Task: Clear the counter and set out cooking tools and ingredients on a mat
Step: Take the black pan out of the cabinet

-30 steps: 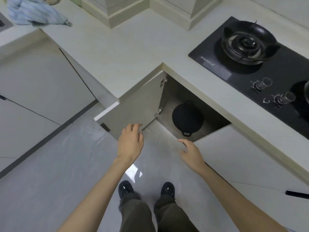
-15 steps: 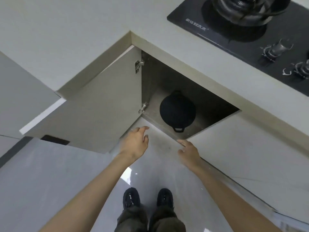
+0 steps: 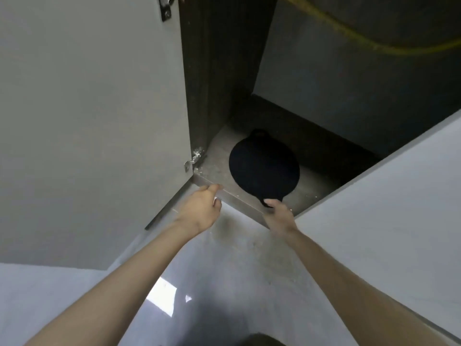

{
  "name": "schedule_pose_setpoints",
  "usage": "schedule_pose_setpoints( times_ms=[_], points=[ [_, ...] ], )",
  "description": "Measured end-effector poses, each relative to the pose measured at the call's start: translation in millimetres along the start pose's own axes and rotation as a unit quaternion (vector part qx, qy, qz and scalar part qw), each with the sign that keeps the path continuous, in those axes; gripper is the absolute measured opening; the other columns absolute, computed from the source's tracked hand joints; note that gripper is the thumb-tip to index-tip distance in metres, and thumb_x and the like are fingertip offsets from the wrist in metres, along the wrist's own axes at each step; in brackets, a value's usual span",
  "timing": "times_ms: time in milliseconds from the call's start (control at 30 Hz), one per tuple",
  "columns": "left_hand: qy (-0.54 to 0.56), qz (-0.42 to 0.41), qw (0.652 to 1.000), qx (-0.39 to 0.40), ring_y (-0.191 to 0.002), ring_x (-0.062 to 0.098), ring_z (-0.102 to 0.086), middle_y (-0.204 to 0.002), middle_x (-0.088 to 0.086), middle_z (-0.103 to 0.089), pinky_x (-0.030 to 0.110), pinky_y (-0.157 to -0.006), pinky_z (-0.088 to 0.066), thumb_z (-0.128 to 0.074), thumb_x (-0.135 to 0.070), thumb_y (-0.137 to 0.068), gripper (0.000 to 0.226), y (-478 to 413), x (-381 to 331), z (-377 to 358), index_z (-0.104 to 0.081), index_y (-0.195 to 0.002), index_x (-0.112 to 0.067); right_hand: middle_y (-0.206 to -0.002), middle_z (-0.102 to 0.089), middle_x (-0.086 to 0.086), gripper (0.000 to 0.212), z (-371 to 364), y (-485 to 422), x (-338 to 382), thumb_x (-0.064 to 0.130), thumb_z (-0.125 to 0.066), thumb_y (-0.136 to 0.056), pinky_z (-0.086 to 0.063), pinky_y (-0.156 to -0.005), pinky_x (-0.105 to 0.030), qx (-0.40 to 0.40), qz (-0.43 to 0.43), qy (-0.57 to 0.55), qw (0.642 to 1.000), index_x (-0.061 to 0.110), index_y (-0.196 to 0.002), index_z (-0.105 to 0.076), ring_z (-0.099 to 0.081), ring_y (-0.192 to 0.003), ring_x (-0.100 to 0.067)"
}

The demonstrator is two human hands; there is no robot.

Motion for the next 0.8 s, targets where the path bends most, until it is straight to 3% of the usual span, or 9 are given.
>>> schedule_pose_setpoints(
  times_ms=[167, 333, 533, 667, 800],
  points=[
    [-0.013, -0.014, 1.0, -0.007, -0.126, 0.026, -0.046, -0.141, 0.008, -0.044, 0.033, -0.1, -0.038, -0.037, -0.022, -0.099, 0.044, -32.6, 18.9, -41.1, -0.037, -0.143, -0.02, -0.141, -0.046, -0.008, 0.053, -32.2, -54.6, -36.3, 0.006, -0.045, -0.092, -0.036, -0.091, -0.02, 0.009, -0.015, 0.046, 0.999, 0.014, -0.144, -0.038, -0.047, -0.127, -0.025],
    [-0.011, -0.043, 0.999, -0.021, -0.121, 0.026, -0.051, -0.139, 0.008, -0.048, 0.036, -0.102, -0.04, -0.039, -0.022, -0.098, 0.042, -60.4, 28.4, -75.3, -0.04, -0.14, -0.023, -0.152, -0.027, -0.011, 0.067, -59.4, -98.4, -65.3, 0.004, -0.047, -0.089, -0.034, -0.106, -0.03, 0.022, -0.004, 0.104, 0.994, 0.012, -0.151, -0.02, -0.037, -0.135, -0.029],
    [0.036, -0.036, 0.998, -0.026, -0.118, 0.026, -0.053, -0.132, 0.008, -0.054, 0.036, -0.101, -0.042, -0.041, -0.021, -0.098, 0.04, -79.7, 38.2, -106.8, -0.045, -0.138, -0.021, -0.16, -0.005, -0.005, 0.076, -73.4, -126.1, -89.4, 0.001, -0.046, -0.089, -0.027, -0.112, -0.03, 0.02, 0.024, 0.165, 0.986, 0.011, -0.152, -0.007, -0.025, -0.142, -0.024],
    [0.086, 0.006, 0.996, -0.029, -0.121, 0.025, -0.051, -0.131, 0.004, -0.057, 0.038, -0.103, -0.04, -0.042, -0.021, -0.097, 0.039, -84.7, 47.0, -121.5, -0.046, -0.136, -0.021, -0.158, -0.009, -0.002, 0.079, -77.1, -130.4, -96.6, -0.004, -0.047, -0.084, -0.038, -0.108, -0.034, -0.009, 0.063, 0.222, 0.973, 0.012, -0.152, -0.01, -0.035, -0.136, -0.025],
    [0.18, 0.049, 0.982, -0.025, -0.125, 0.024, -0.049, -0.135, 0.005, -0.054, 0.034, -0.105, -0.038, -0.04, -0.019, -0.099, 0.038, -78.5, 54.3, -135.8, -0.046, -0.136, -0.018, -0.155, -0.019, -0.004, 0.077, -82.8, -127.1, -94.2, -0.005, -0.049, -0.083, -0.032, -0.111, -0.032, -0.009, 0.107, 0.248, 0.963, 0.013, -0.151, -0.017, -0.025, -0.139, -0.026]
  ],
)
Point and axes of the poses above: each hand's wrist, its own y-axis away from the middle knuckle, its own z-axis out of the back of the hand, x = y × z, the point moved 5 cm from there along -y, towards the middle knuckle
